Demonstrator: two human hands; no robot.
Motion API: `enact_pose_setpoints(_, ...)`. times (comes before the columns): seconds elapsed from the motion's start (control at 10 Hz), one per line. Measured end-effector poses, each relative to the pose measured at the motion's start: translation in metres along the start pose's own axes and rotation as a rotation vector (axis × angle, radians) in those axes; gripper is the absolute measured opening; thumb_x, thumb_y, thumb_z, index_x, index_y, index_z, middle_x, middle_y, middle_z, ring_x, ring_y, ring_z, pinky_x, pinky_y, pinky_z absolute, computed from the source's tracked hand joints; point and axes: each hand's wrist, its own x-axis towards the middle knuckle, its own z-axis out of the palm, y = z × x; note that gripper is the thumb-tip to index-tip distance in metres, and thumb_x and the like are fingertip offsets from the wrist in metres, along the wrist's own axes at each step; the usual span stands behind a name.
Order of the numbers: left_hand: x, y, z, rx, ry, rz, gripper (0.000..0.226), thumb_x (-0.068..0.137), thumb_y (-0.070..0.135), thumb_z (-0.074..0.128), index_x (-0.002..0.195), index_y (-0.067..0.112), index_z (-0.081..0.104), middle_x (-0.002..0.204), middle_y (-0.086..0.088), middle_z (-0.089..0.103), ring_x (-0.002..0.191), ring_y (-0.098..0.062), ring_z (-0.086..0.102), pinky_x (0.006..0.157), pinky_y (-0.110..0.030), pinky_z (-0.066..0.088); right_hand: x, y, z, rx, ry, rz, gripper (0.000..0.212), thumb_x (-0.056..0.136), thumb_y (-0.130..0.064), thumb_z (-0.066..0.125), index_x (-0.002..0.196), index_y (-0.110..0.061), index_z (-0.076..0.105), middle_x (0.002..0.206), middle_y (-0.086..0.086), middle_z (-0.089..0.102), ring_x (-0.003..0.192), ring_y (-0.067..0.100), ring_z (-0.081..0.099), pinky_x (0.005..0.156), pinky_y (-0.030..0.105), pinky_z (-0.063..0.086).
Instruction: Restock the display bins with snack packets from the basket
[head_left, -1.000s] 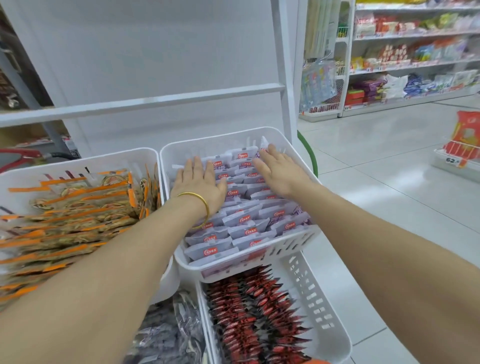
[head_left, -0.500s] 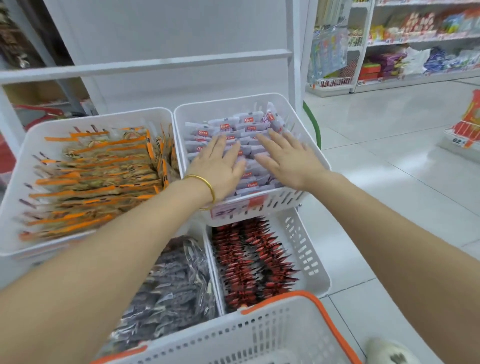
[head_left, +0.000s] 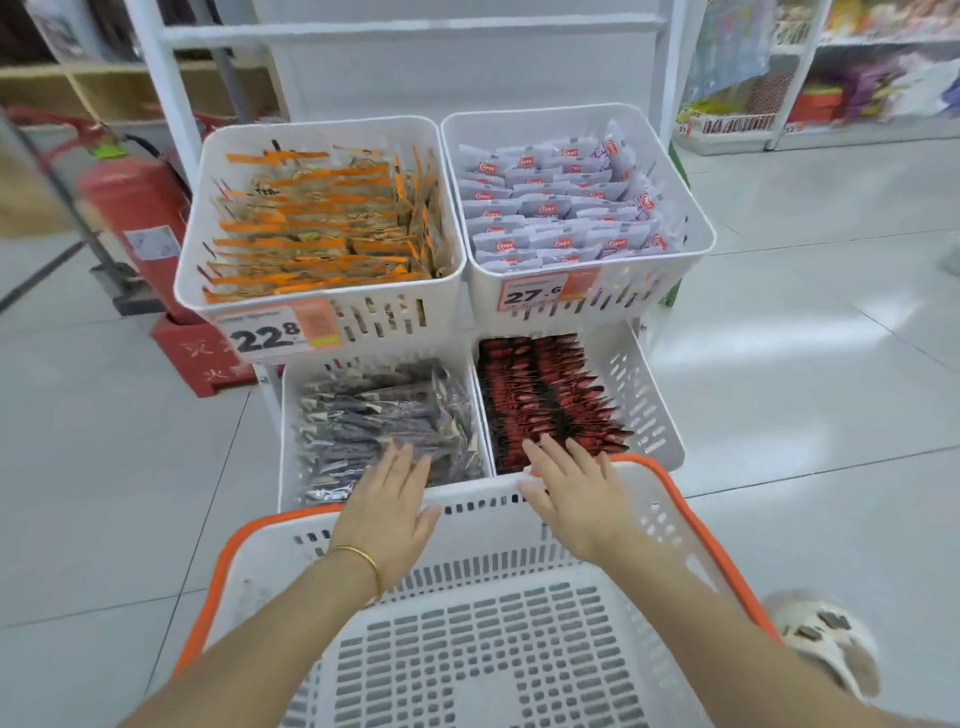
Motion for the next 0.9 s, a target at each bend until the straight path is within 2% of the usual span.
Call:
enact_pose_setpoints(0.1, -0.013, -0.001, 0.017, 0.055, -0.122, -0.030, 0.063, 0.099, 0.049, 0.011, 0.151, 0.018, -0.007, 0.159, -0.003, -0.009, 0.145, -0.020, -0.013, 0.119, -0.038, -0.003, -0.012, 0.002, 0.018, -0.037, -0.083, 0.030, 0.118, 0.046, -0.077, -0.042, 0.150, -0.036, -0.004, 0.159, -0.012, 0.002, 0.146, 0.019, -0.006, 0.117, 0.048, 0.005)
enact_pose_setpoints(0.2, -0.022, 0.007, 0.019, 0.052, -0.114, -0.049, 0.064, 0.099, 0.050, 0.013, 0.151, 0.018, -0.005, 0.159, -0.003, -0.004, 0.145, -0.020, -0.008, 0.118, -0.039, -0.003, -0.022, -0.001, 0.014, -0.033, -0.098, 0.058, 0.072, 0.085, -0.067, -0.006, 0.150, -0.036, 0.000, 0.159, -0.011, 0.006, 0.147, 0.018, -0.004, 0.116, 0.049, 0.006)
enact_pose_setpoints(0.3, -0.034, 0.015, 0.022, 0.046, -0.113, -0.051, 0.066, 0.098, 0.052, 0.015, 0.151, 0.018, -0.004, 0.159, -0.002, -0.003, 0.145, -0.021, -0.007, 0.118, -0.041, -0.004, -0.040, -0.006, 0.017, -0.044, -0.081, 0.079, 0.059, 0.097, -0.056, 0.012, 0.151, -0.035, 0.001, 0.159, -0.010, 0.005, 0.146, 0.019, -0.005, 0.116, 0.051, 0.007)
enact_pose_setpoints(0.5, -0.057, 0.029, 0.018, 0.040, -0.120, -0.007, 0.065, 0.098, 0.051, 0.017, 0.151, 0.017, 0.003, 0.158, -0.004, 0.006, 0.145, -0.022, -0.001, 0.118, -0.040, 0.000, -0.079, 0.000, 0.021, -0.059, -0.085, 0.121, 0.061, 0.096, -0.057, 0.013, 0.150, -0.034, -0.004, 0.159, -0.009, -0.001, 0.146, 0.018, -0.008, 0.117, 0.052, 0.007)
enact_pose_setpoints(0.7, -0.063, 0.034, 0.011, 0.048, -0.127, 0.014, 0.066, 0.097, 0.052, 0.020, 0.150, 0.016, 0.006, 0.156, -0.006, 0.014, 0.144, -0.024, 0.006, 0.118, -0.040, 0.005, -0.092, 0.004, 0.005, -0.018, -0.176, 0.120, 0.058, 0.098, -0.054, 0.016, 0.150, -0.034, 0.000, 0.159, -0.010, -0.003, 0.146, 0.017, -0.010, 0.115, 0.054, 0.008)
enact_pose_setpoints(0.8, -0.062, 0.030, 0.007, 0.032, -0.196, 0.031, 0.067, 0.098, 0.052, 0.022, 0.151, 0.016, 0.005, 0.158, -0.005, 0.007, 0.145, -0.023, 0.001, 0.118, -0.039, 0.004, -0.093, 0.004, -0.001, 0.113, -0.195, 0.114, 0.057, 0.098, -0.054, 0.021, 0.150, -0.033, 0.012, 0.159, -0.008, 0.009, 0.147, 0.018, 0.002, 0.116, 0.050, 0.014)
enact_pose_setpoints(0.9, -0.059, 0.021, -0.013, -0.148, -0.196, 0.043, 0.065, 0.098, 0.048, 0.031, 0.151, 0.017, 0.009, 0.159, -0.006, 0.006, 0.146, -0.023, 0.002, 0.118, -0.037, 0.007, -0.090, -0.009, -0.041, 0.534, 0.119, 0.069, 0.053, 0.099, -0.043, 0.032, 0.148, -0.022, 0.029, 0.153, -0.003, 0.030, 0.142, 0.017, 0.024, 0.115, 0.032, 0.018)
